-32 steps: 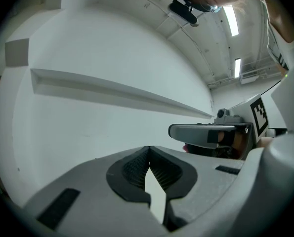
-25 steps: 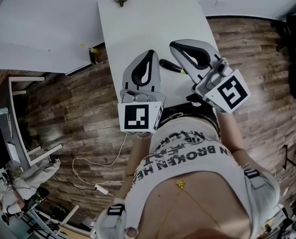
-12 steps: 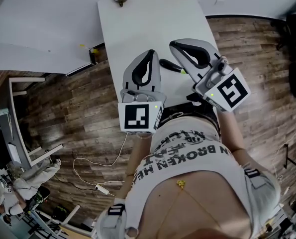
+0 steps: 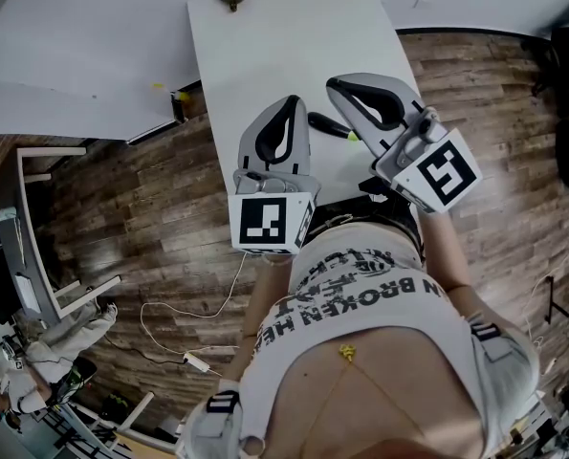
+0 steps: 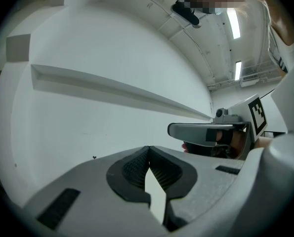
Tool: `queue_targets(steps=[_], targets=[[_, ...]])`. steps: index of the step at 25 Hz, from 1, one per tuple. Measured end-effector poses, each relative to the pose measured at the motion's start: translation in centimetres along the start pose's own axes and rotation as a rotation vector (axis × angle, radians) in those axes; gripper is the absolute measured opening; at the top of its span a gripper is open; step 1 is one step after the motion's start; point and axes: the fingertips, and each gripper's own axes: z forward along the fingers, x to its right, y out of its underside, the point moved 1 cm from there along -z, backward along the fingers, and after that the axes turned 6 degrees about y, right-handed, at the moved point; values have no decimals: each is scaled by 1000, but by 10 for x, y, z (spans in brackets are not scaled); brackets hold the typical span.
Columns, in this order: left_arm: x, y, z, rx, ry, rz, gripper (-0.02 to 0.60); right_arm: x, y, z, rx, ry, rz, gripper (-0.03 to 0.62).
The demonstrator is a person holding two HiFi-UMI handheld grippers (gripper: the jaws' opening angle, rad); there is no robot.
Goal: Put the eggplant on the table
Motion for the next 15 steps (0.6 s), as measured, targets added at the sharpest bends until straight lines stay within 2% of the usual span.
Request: queue_targets(steps=[15], targets=[[-3, 6, 2, -16, 1, -2, 6, -1, 2, 3, 8, -36, 8, 8]])
